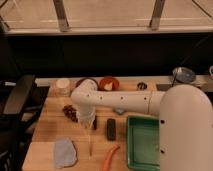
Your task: Place fork in paper cup
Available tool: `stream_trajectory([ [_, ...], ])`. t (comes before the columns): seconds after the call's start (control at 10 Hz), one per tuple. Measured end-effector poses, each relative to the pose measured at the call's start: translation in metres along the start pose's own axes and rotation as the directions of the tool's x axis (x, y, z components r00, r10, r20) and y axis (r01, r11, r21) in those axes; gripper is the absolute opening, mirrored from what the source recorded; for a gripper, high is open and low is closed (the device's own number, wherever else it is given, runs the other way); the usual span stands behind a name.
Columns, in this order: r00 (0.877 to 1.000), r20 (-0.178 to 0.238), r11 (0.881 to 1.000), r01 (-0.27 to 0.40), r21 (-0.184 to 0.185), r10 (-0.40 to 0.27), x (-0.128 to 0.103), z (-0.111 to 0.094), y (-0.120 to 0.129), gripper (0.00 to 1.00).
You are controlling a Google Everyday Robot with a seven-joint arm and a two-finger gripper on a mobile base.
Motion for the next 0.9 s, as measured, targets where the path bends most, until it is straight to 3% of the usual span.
stream_trajectory([
  [0.4,0.993,-0.115,0.999,0.003,0.039,0.002,0.044,-0.086,-0.013,0.0],
  [0.7,0.977,-0.212,0.997,0.008,0.081,0.009,0.082,-0.16,-0.034,0.0],
  [0.8,0.966,-0.257,0.995,0.017,0.102,0.01,0.1,-0.191,-0.048,0.0],
  [0.9,0.958,-0.287,0.993,0.026,0.116,0.008,0.112,-0.208,-0.06,0.0],
])
